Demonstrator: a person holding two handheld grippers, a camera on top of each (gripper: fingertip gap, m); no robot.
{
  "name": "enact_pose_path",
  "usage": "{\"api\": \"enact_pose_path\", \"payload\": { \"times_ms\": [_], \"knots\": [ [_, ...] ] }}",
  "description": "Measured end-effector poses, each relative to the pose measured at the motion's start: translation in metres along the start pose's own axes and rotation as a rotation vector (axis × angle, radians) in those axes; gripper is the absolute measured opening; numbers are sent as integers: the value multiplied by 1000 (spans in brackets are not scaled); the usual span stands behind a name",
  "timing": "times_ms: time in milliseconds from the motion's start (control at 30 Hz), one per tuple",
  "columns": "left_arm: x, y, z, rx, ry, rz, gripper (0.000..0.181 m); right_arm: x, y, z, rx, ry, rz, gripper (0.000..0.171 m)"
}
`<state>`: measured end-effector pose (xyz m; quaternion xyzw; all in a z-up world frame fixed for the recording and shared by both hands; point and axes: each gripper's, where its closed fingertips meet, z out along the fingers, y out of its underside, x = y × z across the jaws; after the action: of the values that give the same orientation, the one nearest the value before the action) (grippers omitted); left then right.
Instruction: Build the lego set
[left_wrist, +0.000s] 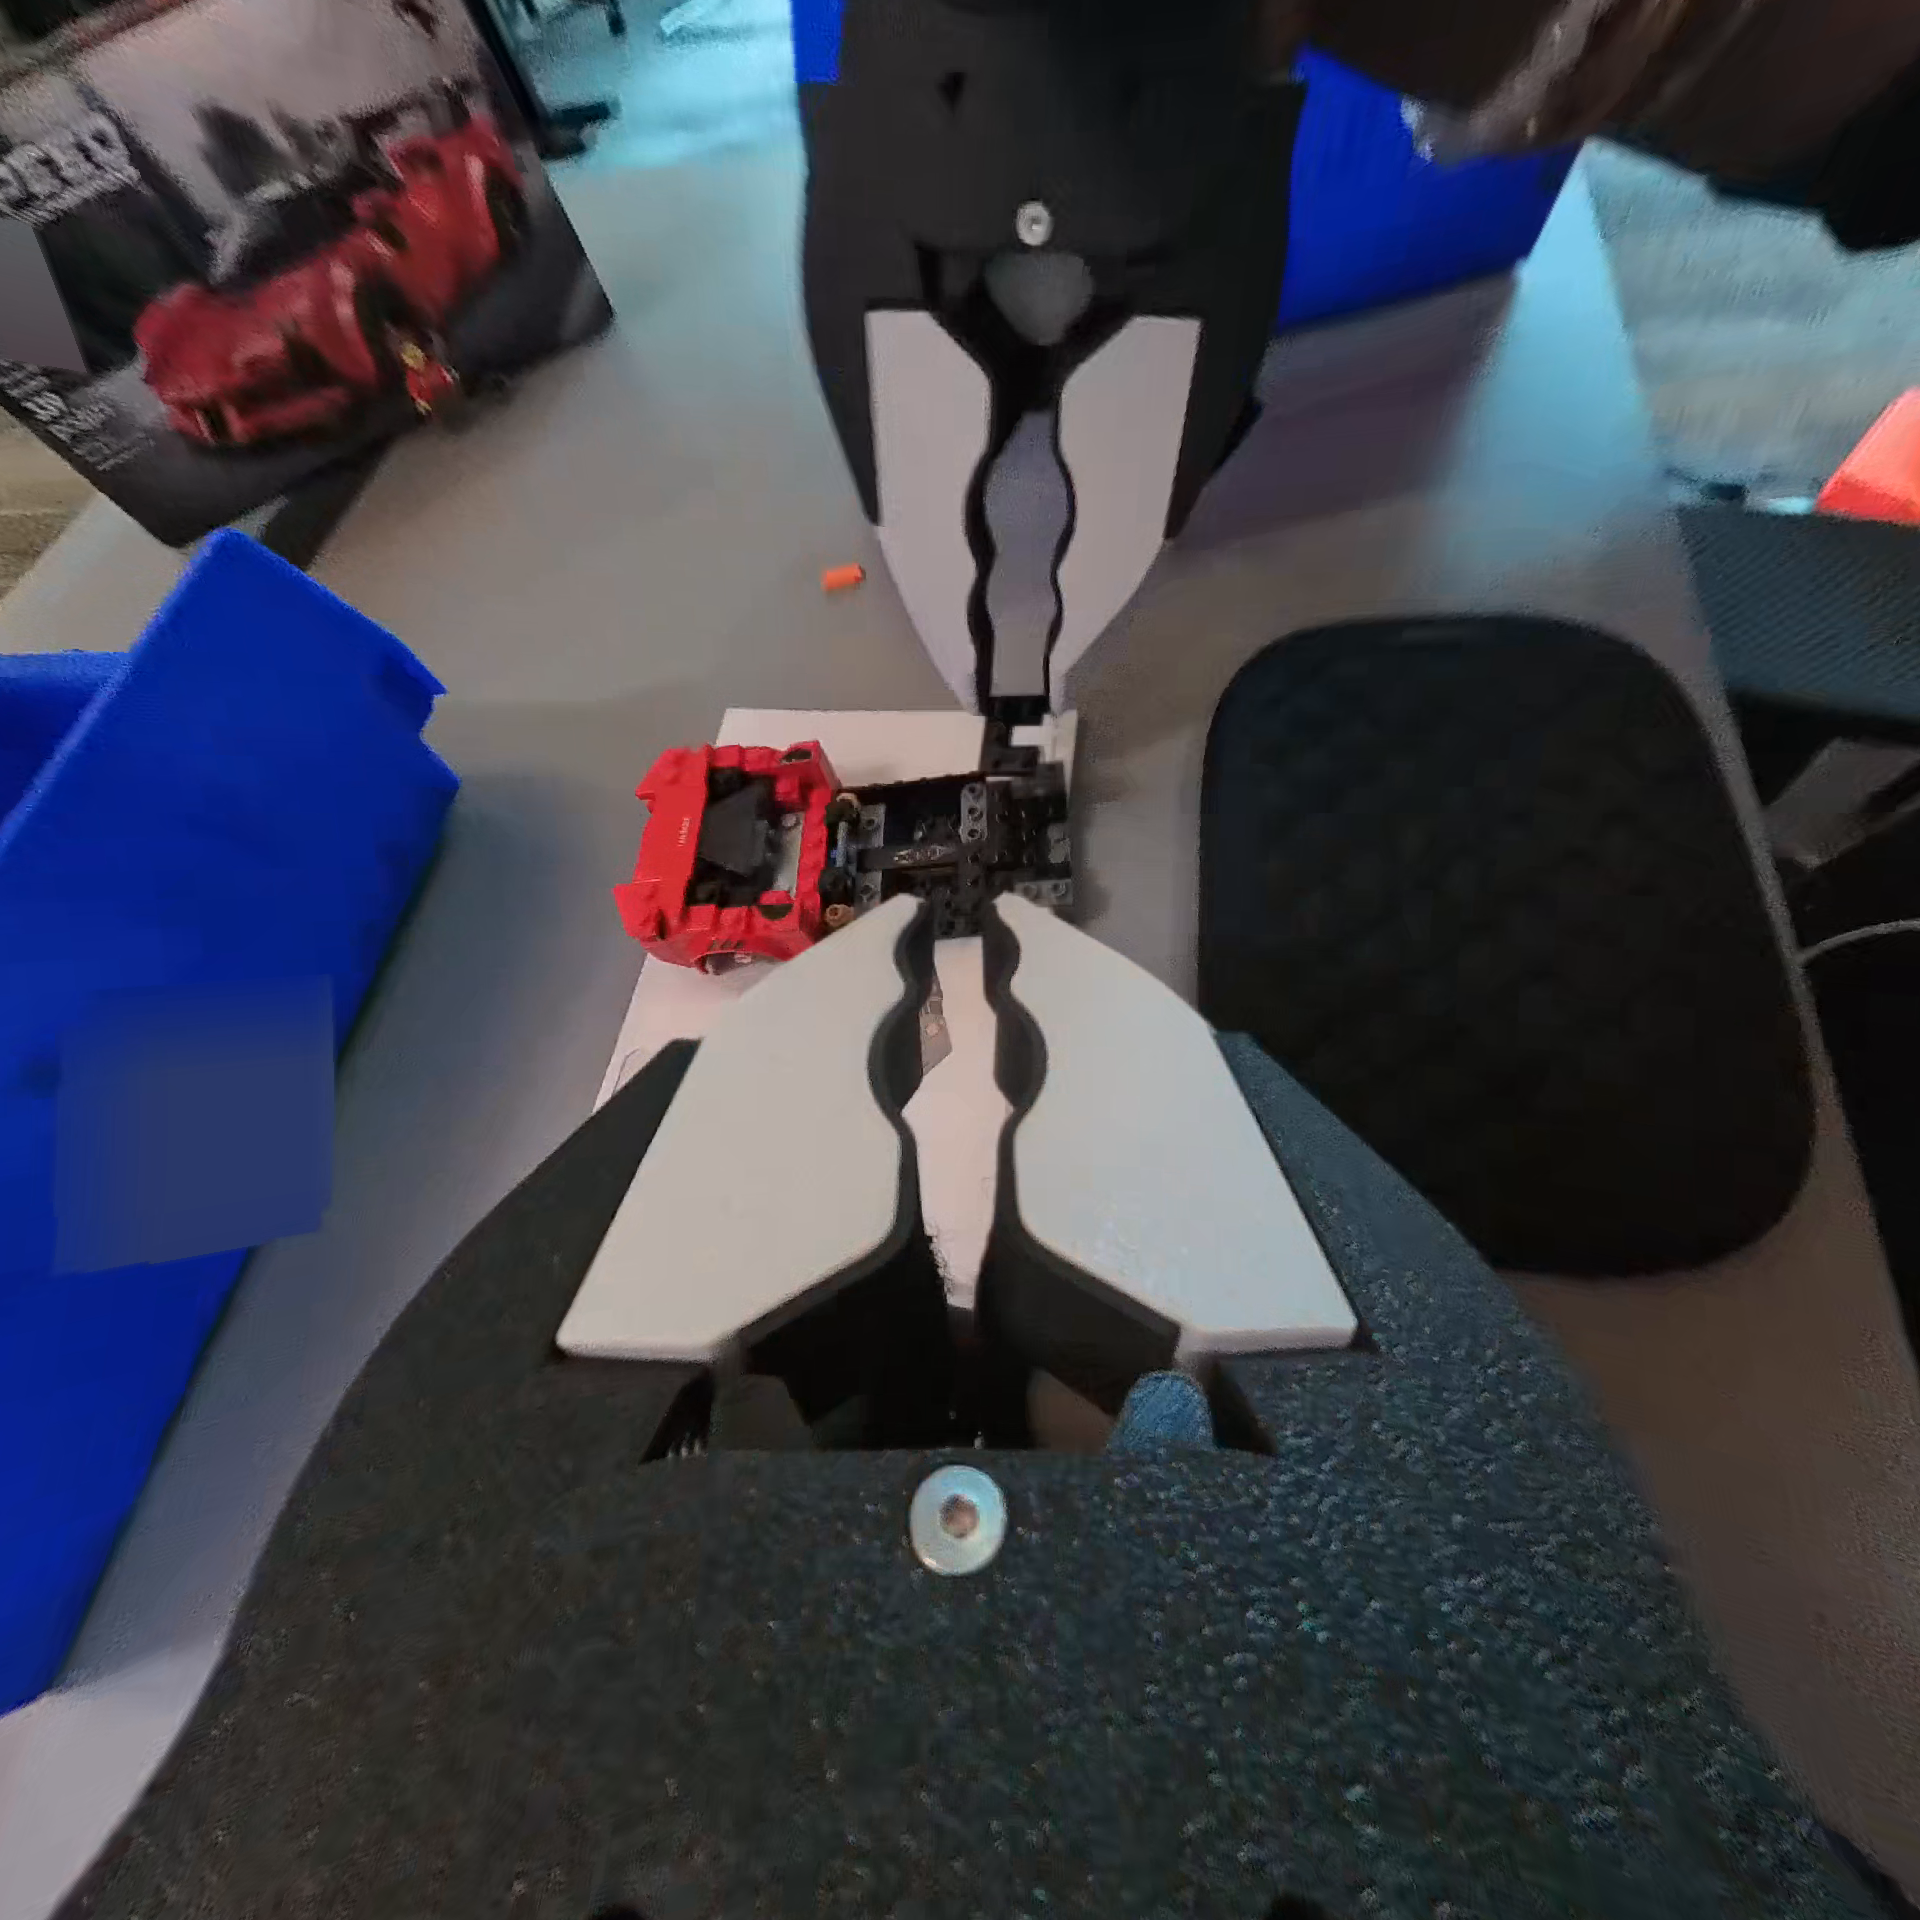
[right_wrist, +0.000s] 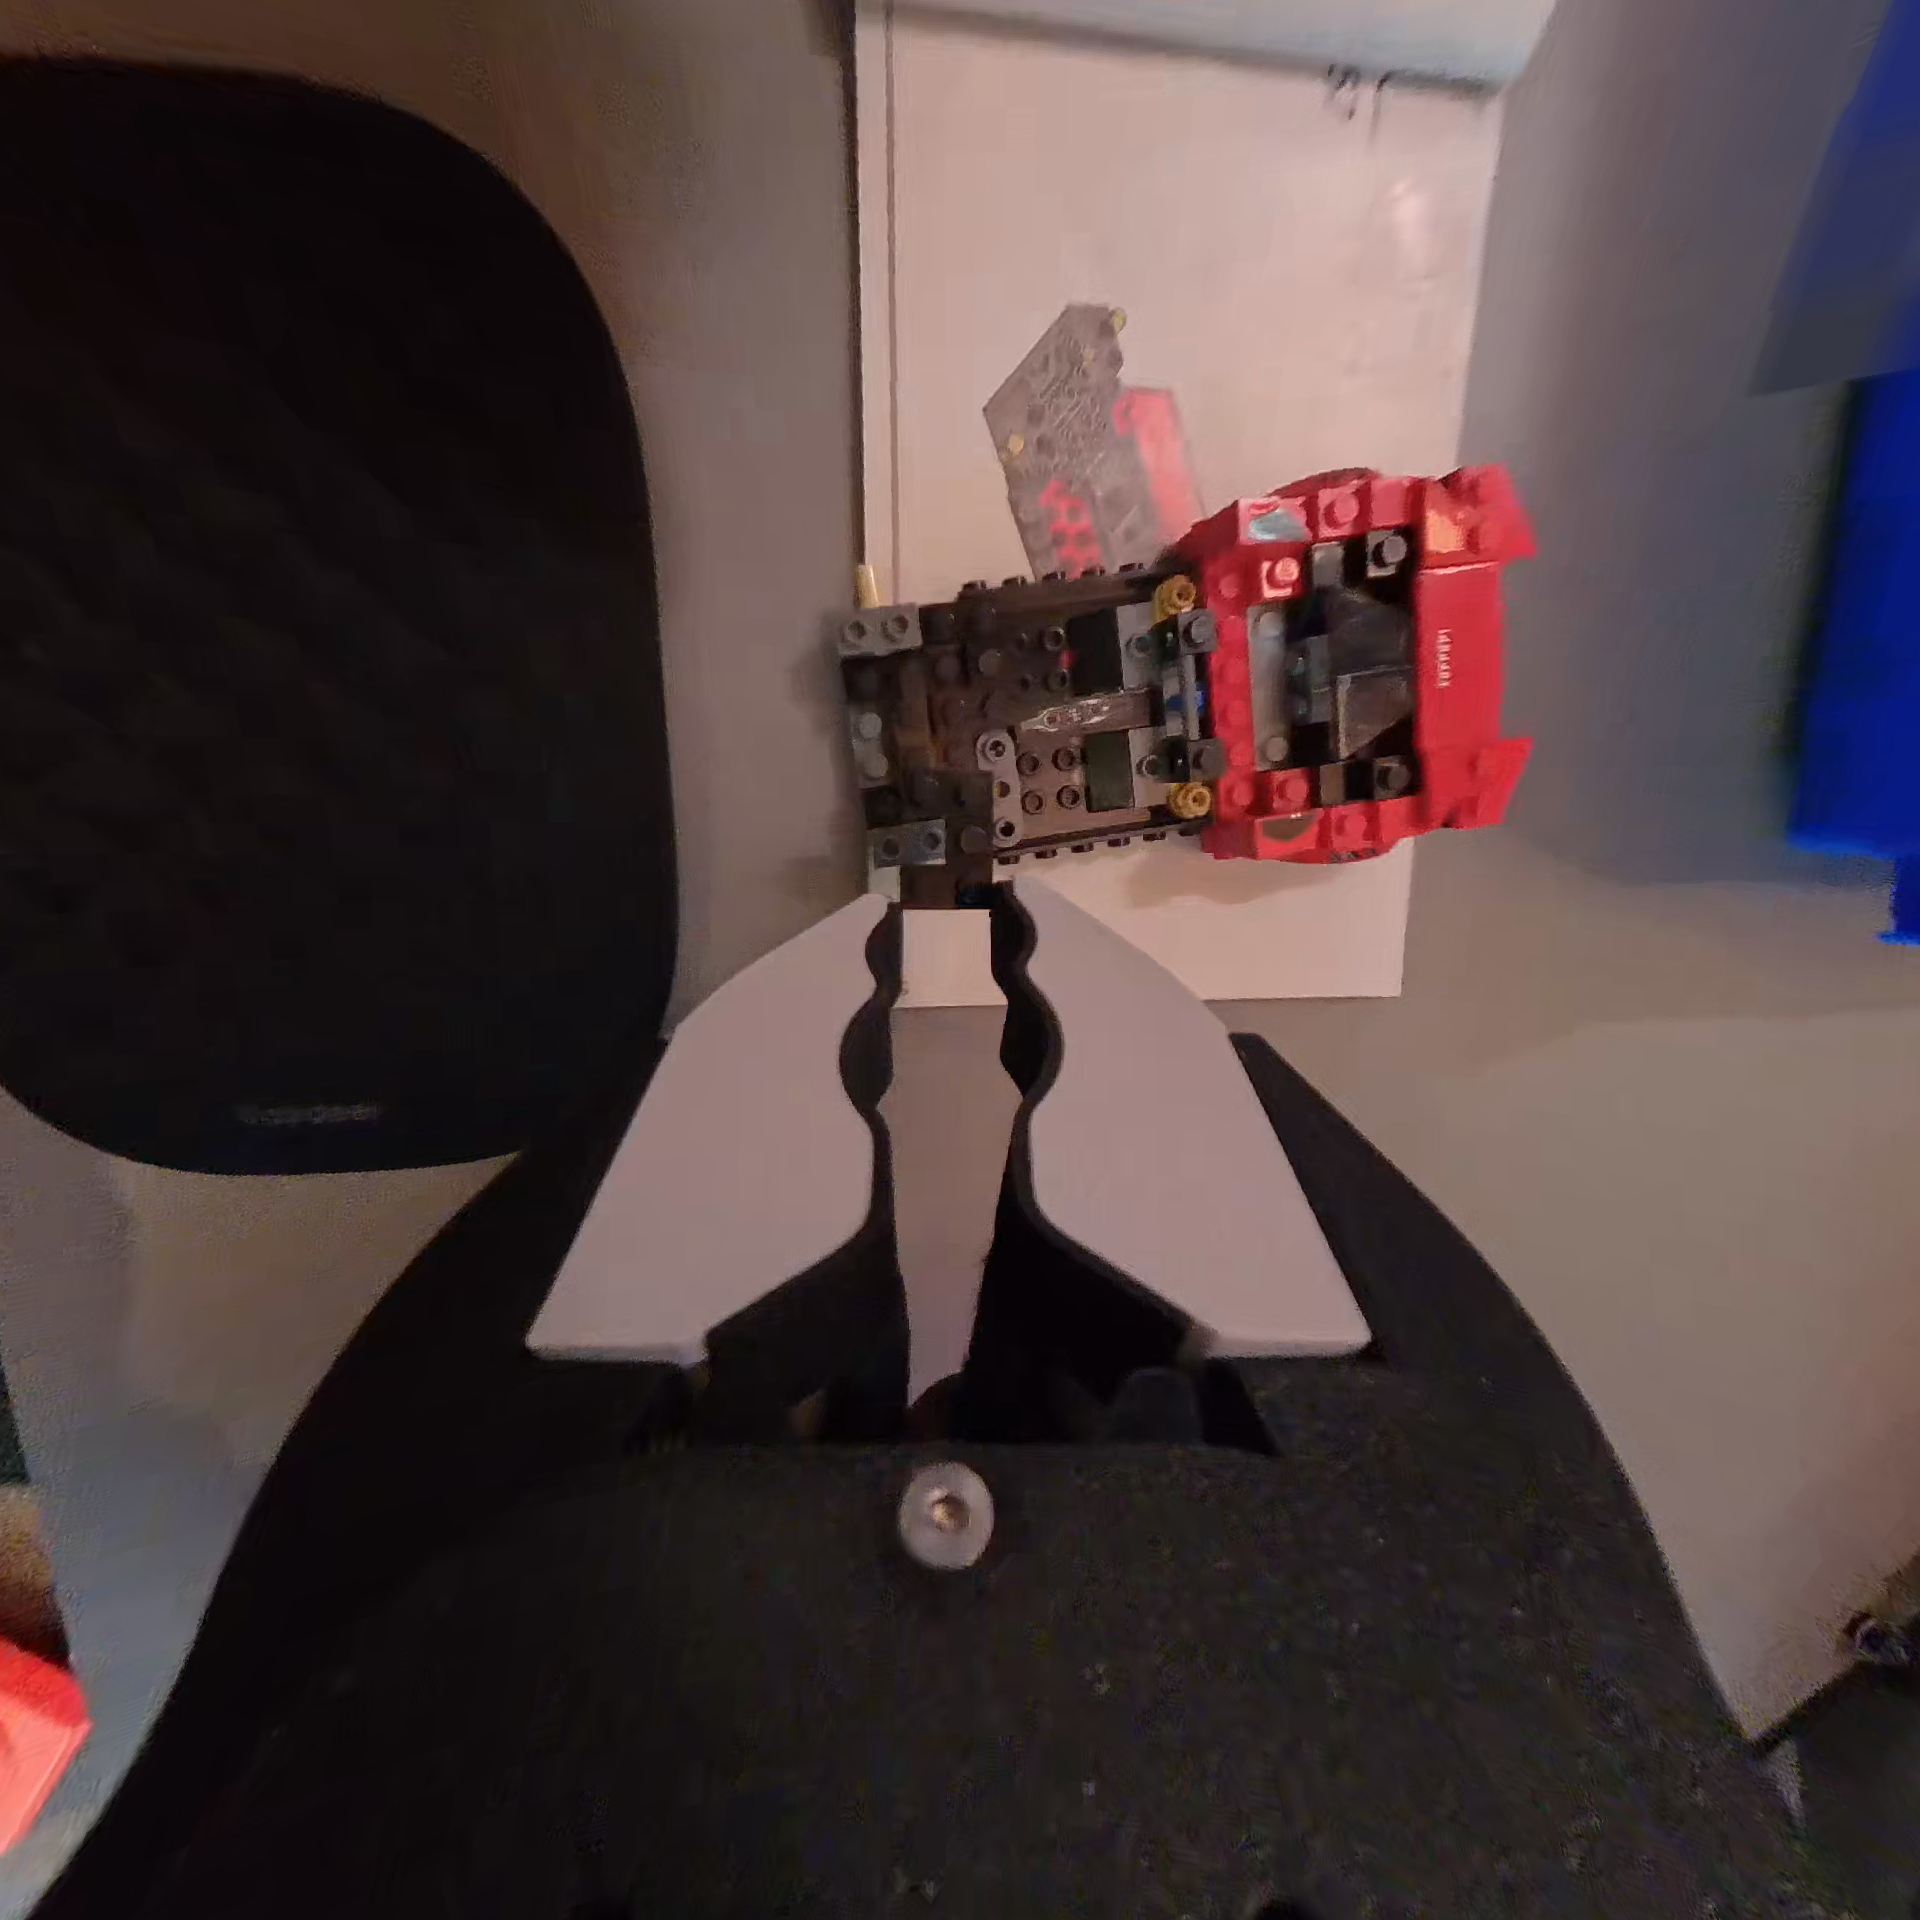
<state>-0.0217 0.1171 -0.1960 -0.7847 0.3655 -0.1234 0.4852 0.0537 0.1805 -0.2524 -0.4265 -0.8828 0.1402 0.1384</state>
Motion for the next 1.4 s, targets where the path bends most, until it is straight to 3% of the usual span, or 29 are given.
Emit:
{"api": "enact_pose_path", "payload": {
  "times_ms": [267, 633, 1400],
  "knots": [
    [-1, 2, 41, -110, 81, 23, 5, 8, -3, 10, -89, -115, -115, 17],
    [1, 8, 79, -167, 130, 38, 3, 12, -6, 16, -162, -123, -153, 17],
    [-4, 9, 76, -112, 136, -18, 2, 12, -9, 19, -141, -167, -87, 17]
  ]
}}
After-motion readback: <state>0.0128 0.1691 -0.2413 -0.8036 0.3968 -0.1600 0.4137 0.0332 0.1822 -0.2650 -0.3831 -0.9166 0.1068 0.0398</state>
